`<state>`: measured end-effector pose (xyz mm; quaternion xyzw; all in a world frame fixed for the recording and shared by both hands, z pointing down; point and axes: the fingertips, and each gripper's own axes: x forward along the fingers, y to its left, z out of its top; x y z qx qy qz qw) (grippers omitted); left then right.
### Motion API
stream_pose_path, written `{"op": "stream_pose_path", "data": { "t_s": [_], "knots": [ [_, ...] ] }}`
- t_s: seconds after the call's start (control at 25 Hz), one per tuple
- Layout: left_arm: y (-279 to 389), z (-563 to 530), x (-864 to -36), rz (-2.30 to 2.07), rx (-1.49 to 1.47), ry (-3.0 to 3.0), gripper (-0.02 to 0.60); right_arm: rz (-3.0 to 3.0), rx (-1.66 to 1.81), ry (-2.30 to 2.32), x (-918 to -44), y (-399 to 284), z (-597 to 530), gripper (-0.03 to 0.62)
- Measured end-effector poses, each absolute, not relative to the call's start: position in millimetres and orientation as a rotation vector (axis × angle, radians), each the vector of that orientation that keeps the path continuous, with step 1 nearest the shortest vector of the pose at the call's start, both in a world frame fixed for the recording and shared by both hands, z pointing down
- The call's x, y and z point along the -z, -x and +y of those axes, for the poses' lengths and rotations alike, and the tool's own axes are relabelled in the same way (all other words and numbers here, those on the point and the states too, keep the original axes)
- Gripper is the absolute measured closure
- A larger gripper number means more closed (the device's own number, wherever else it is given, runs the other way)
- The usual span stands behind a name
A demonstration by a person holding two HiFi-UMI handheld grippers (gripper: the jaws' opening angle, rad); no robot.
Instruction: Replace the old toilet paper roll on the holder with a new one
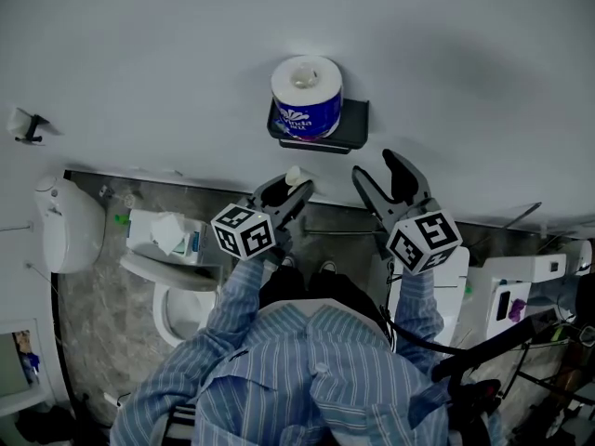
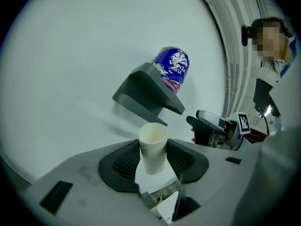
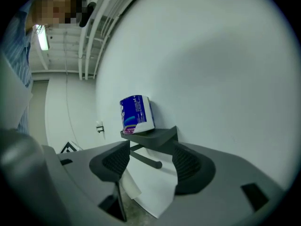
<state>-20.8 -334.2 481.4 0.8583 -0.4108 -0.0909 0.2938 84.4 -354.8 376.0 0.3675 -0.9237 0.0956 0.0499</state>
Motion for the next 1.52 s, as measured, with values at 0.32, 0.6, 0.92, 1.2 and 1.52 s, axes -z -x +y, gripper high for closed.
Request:
{"op": "stream_pose_path", "data": {
  "t_s": [0.32,0.6,0.92,1.2,1.52],
  "knots": [
    [58.9,-323.2,-489.5,-1.181,0.221,-2.259,0.405,-2.820,-0.172,-1.177,-331.6,-41.6,-372.7,0.293],
    [74.4,-318.4,-491.6,-1.184,0.232,-2.252,0.405,-2.789,-0.031,-1.166,-300.9,5.0,-380.9,0.237],
    [89.5,-313.7,-493.2,-1.183,0.237,-2.244,0.405,-2.628,0.075,-1.246,-309.4,26.1,-399.1,0.209],
    [91.5,-313.0,-496.7,-1.158,0.232,-2.238,0.405,-2.558,0.067,-1.270,-308.3,34.9,-407.4,0.187],
    [79.5,-315.9,-499.5,-1.096,0.222,-2.250,0.405,-2.621,0.128,-1.264,-306.1,39.0,-409.2,0.183]
  ]
}}
